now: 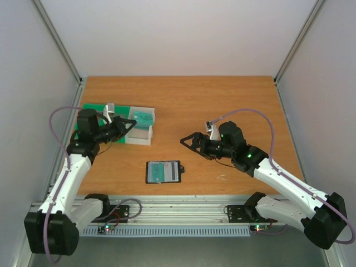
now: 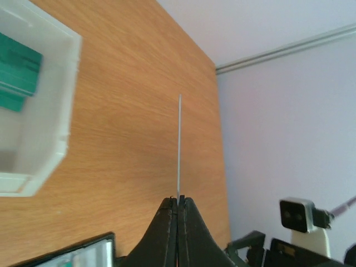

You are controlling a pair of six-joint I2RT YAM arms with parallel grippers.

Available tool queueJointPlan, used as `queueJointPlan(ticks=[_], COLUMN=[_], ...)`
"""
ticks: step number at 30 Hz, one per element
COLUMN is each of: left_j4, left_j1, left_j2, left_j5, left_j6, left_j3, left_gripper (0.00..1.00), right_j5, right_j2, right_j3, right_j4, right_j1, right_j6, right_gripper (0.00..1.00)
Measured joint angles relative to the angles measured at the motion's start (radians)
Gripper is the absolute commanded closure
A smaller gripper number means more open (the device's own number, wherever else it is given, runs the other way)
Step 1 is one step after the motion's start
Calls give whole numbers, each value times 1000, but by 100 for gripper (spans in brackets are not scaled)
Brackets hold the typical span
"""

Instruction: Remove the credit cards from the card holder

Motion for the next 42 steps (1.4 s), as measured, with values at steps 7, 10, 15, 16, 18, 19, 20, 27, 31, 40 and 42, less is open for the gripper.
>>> queueJointPlan(ticks=[7, 10, 15, 16, 18, 19, 20, 27, 31, 40, 42], left_j4=[-212, -263, -325, -338, -364, -370, -371, -361, -333, -279, -274], left_j1=[128, 139, 140, 139, 140, 140, 140, 140, 140, 127, 115], left_j2=[183, 291, 455, 486, 536, 558, 576, 674, 715, 798, 821], left_j5=[-15, -21, -34, -42, -62, -71, -76, -74, -69, -68, -69], left_j6=[224, 304, 385, 394, 408, 412, 414, 397, 388, 362, 363], left_j3=[171, 246, 330, 347, 379, 391, 400, 441, 462, 518, 539], left_gripper=[99, 100, 100, 100, 100, 100, 100, 100, 100, 100, 100], right_j5=[-1, -2, -4, -4, -4, -4, -3, 0, 0, 5, 6], right_j2=[0, 0, 2, 3, 5, 6, 7, 15, 34, 54, 66], right_j3=[29, 36, 51, 55, 60, 60, 60, 60, 61, 63, 63], right_j4=[-50, -65, -84, -87, -88, -88, -88, -90, -90, -102, -102], right_j1=[0, 0, 0, 0, 0, 0, 0, 0, 0, 0, 0], right_j6=[-42, -52, -68, -70, -75, -77, -78, -78, -78, -79, -79], right_gripper=[2, 2, 1, 1, 1, 1, 2, 1, 1, 2, 1])
